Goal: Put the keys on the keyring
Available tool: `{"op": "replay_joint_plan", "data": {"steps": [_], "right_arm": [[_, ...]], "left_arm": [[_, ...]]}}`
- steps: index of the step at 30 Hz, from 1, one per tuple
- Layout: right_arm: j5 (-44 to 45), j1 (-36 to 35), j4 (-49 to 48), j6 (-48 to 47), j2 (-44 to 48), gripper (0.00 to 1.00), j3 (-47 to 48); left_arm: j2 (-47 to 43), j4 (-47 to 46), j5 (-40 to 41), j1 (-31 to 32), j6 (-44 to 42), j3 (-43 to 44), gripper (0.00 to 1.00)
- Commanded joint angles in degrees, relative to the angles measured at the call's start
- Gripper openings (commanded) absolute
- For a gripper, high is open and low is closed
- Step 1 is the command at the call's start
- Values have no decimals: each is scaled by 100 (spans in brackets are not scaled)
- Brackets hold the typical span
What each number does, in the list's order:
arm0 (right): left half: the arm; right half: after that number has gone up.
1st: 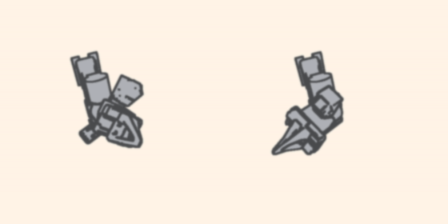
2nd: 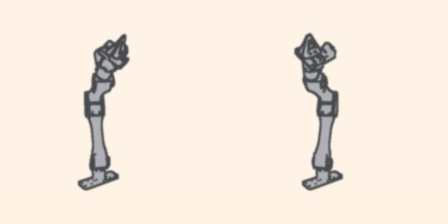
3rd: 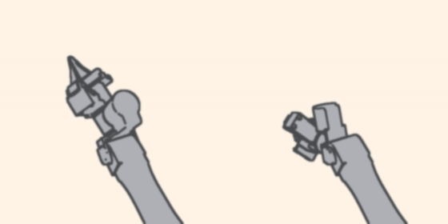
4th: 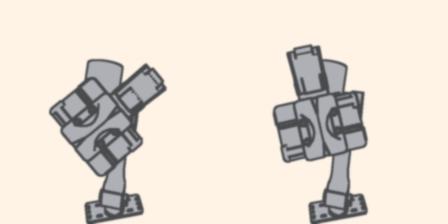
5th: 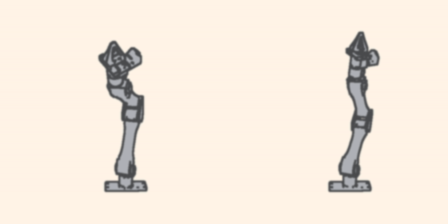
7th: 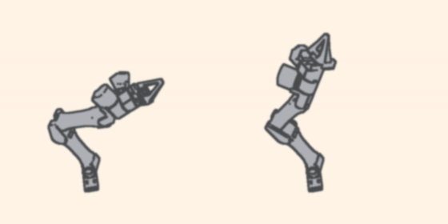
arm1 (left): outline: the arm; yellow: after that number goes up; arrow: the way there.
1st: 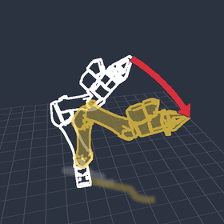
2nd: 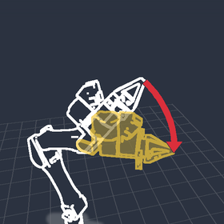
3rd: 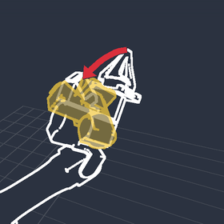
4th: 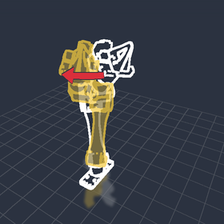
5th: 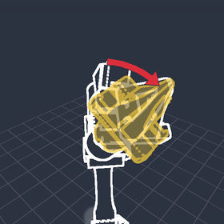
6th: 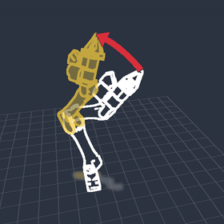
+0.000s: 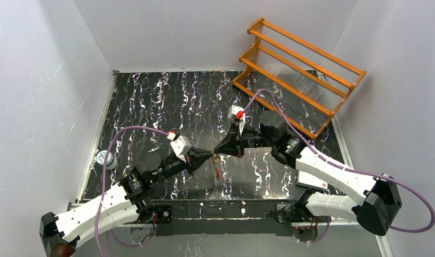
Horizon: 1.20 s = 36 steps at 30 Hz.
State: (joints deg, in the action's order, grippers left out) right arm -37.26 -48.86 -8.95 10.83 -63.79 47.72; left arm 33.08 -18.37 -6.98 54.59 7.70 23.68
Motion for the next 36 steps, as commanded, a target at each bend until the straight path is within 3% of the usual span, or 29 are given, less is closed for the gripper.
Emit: {"op": "replay_joint_plan", "data": {"steps": [1, 14, 36], "right_arm": [[149, 2, -194, 61, -87, 1, 292], [695, 7, 126, 34, 20, 1, 108], [465, 199, 608, 411, -393, 1, 317]], "left_arm": [[-54, -135, -97, 17, 38, 31, 0], [-45, -178, -110, 17, 47, 5, 0], [-77, -276, -154, 17, 99, -65, 0]]}}
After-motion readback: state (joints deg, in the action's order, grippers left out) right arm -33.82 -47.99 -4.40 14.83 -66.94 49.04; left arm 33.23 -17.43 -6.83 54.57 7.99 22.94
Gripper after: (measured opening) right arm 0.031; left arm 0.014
